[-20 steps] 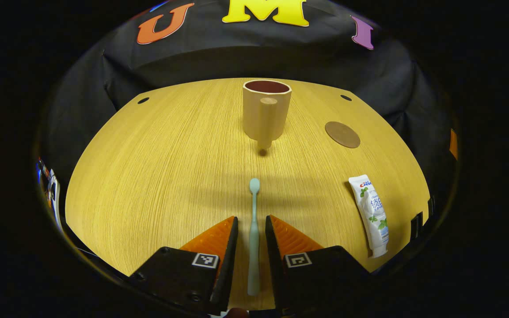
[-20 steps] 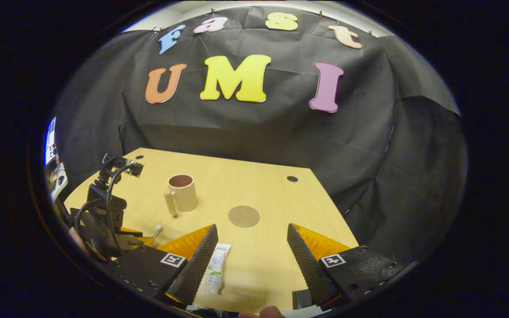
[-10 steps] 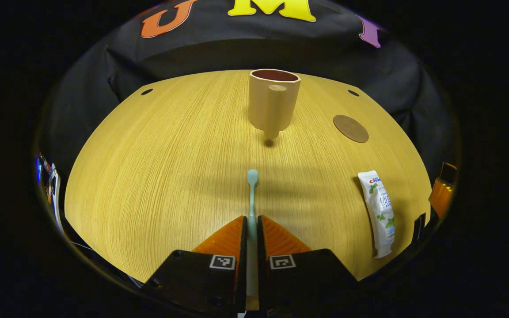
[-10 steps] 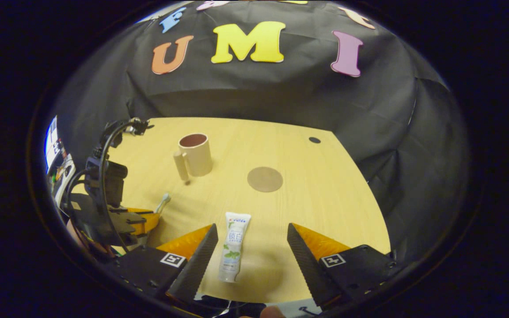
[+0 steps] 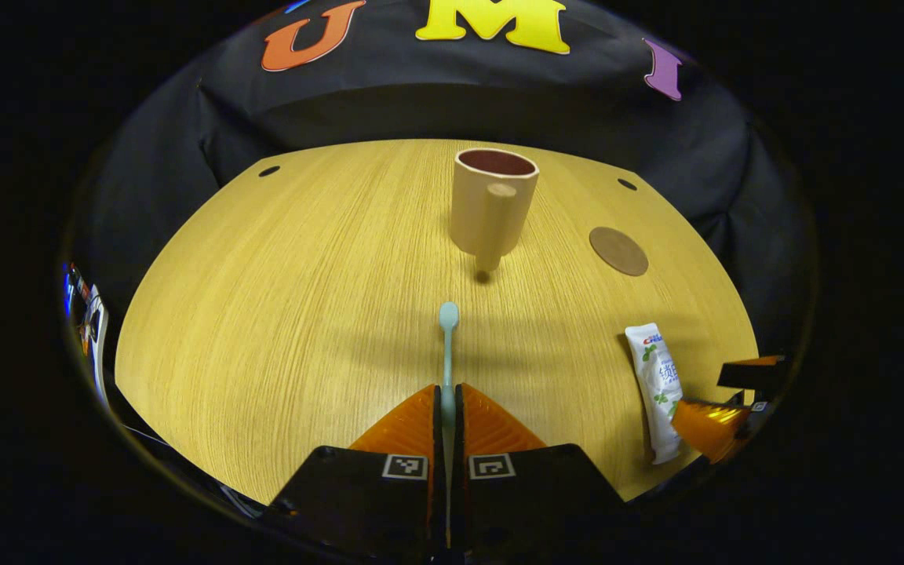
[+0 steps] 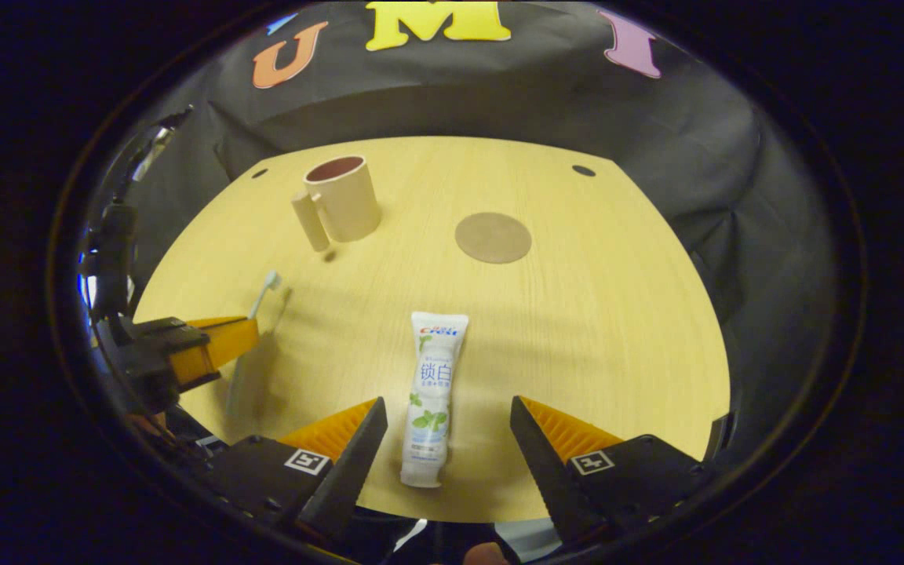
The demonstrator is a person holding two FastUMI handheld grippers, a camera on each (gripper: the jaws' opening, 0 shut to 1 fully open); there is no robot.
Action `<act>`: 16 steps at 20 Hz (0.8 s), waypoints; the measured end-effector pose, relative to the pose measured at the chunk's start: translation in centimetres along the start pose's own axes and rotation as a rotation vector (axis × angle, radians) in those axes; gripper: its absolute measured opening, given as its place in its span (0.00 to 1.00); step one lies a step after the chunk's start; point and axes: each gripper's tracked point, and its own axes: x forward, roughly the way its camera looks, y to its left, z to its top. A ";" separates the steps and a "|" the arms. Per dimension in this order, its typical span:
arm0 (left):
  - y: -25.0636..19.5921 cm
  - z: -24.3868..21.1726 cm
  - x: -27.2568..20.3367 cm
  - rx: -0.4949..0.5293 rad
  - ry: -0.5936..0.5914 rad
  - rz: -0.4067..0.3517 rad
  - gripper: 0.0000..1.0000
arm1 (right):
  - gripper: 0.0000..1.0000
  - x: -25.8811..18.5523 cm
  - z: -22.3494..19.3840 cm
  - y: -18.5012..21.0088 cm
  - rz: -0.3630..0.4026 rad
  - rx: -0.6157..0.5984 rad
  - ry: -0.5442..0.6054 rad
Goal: Put the toothbrush and toothpaste on the desktop into the cup, then pick up the cup and place it on the coaster on the desktop.
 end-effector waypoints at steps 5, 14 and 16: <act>0.0 5.1 -2.8 -0.038 -0.132 -0.030 0.05 | 0.94 1.9 0.0 0.7 0.000 -0.001 0.062; -0.3 12.7 -7.1 -0.024 -0.408 -0.056 0.05 | 0.42 3.4 -0.6 1.6 0.011 0.066 0.198; -0.3 14.2 -7.4 -0.026 -0.451 -0.060 0.05 | 0.37 3.5 -0.6 1.5 0.019 0.077 0.210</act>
